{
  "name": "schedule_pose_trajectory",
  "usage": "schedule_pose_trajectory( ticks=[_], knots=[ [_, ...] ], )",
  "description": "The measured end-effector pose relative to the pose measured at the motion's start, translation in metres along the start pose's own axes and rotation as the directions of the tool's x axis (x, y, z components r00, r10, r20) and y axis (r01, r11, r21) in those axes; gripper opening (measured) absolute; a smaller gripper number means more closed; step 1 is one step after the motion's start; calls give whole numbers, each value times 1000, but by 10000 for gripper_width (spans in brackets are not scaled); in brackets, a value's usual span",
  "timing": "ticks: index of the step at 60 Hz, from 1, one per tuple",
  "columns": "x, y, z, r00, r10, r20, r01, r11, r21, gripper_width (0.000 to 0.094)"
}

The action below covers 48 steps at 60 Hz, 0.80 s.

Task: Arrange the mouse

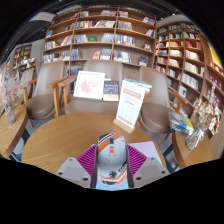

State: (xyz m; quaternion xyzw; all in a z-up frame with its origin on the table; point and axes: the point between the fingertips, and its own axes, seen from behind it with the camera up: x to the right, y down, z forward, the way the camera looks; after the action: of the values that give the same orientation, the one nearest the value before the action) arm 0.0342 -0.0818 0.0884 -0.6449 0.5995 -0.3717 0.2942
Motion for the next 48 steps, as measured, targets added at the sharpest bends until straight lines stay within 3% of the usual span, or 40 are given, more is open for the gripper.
schedule_pose_trajectory(
  ticks=[22, 29, 36, 48],
  knots=[
    [53, 86, 58, 999, 53, 9, -52, 993, -107, 448],
    [49, 88, 59, 991, 127, 44, -122, 987, -107, 550],
    [60, 80, 42, 988, 155, 3, -154, 984, -87, 872],
    [51, 59, -51, 983, 175, -56, -175, 984, 6, 848]
  ],
)
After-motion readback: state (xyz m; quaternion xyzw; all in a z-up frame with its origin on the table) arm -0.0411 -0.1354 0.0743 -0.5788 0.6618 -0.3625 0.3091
